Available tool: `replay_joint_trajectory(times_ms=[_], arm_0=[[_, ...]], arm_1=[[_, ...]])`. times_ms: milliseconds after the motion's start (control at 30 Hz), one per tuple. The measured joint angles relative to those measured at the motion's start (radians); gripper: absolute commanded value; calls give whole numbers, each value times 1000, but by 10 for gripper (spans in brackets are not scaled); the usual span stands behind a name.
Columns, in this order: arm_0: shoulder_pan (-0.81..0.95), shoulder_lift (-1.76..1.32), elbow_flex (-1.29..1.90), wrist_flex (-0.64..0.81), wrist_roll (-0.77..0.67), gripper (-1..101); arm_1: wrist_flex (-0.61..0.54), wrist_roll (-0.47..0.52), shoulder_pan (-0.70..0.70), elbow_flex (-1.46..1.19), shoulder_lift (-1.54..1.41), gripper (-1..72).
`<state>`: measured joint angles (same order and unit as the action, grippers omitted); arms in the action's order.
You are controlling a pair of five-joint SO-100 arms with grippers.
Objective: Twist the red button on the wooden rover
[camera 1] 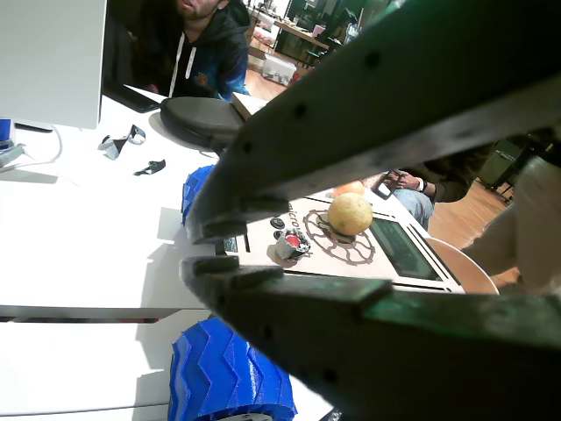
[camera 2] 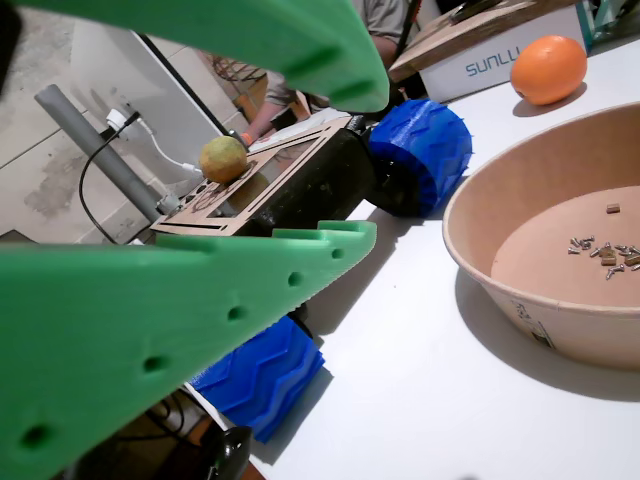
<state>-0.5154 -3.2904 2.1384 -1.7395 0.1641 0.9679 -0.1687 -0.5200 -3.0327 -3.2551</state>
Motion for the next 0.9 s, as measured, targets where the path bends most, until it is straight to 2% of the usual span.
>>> replay_joint_trajectory(times_ms=[733, 900], arm_0=[[0, 12, 0, -8, 0, 0], [-3, 110, 0, 54, 0, 0]], arm_1=[[0, 0, 0, 0, 0, 104], [0, 0, 0, 0, 0, 104]])
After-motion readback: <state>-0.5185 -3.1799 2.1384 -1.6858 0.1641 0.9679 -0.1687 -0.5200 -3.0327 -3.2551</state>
